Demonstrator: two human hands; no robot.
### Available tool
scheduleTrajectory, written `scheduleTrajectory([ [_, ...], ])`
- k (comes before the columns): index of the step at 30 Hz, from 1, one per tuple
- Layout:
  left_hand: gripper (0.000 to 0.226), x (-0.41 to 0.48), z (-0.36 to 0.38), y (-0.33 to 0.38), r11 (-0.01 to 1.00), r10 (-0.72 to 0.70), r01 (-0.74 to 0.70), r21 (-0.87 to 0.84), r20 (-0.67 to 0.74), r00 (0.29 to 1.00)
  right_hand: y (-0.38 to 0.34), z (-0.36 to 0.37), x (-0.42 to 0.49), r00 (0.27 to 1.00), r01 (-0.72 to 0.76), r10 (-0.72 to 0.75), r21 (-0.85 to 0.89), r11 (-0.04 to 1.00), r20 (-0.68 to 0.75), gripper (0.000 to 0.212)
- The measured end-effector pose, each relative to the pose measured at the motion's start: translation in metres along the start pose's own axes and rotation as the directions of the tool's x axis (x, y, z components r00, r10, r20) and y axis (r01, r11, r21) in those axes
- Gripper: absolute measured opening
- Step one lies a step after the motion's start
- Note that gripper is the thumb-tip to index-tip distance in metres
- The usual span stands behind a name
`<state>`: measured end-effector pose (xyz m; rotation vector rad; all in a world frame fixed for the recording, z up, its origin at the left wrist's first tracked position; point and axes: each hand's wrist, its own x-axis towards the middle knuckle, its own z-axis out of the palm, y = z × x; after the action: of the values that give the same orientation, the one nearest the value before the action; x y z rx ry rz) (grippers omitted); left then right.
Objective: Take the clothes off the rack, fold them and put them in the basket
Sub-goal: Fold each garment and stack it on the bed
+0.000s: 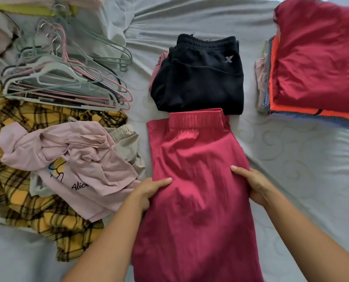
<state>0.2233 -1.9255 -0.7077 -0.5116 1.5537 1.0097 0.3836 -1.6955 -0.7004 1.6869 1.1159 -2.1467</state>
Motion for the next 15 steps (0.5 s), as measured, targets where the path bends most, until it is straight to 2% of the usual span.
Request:
scheduleTrajectory([
  [5,0.019,-0.031,0.001,0.002,0.980,0.090,-0.073,-0.186,0.084,0.992,-0.005,-0.013,-0.029,0.998,0.039,-0.044,0.085,0.996,0.051,0.021],
  [8,0.029,-0.064,0.000,0.015,0.962,0.200,-0.169,-0.213,0.134,0.971,-0.022,-0.021,-0.059,0.992,0.092,-0.101,0.116,0.989,0.078,0.030],
  [10,0.038,-0.084,0.007,0.036,0.952,0.263,-0.230,-0.203,0.156,0.952,-0.040,-0.026,-0.076,0.985,0.148,-0.158,0.133,0.980,0.070,0.050],
  [11,0.036,-0.092,0.013,0.050,0.941,0.307,-0.277,-0.194,0.146,0.940,-0.051,-0.029,-0.082,0.980,0.186,-0.195,0.142,0.972,0.051,0.048],
  [13,0.026,-0.113,0.027,0.082,0.896,0.429,-0.408,-0.177,0.108,0.897,-0.080,-0.034,-0.098,0.960,0.274,-0.280,0.187,0.943,0.005,0.020],
  [15,0.024,-0.137,0.041,0.112,0.825,0.561,-0.545,-0.150,0.092,0.823,-0.109,-0.037,-0.118,0.929,0.367,-0.370,0.203,0.908,-0.025,0.017],
])
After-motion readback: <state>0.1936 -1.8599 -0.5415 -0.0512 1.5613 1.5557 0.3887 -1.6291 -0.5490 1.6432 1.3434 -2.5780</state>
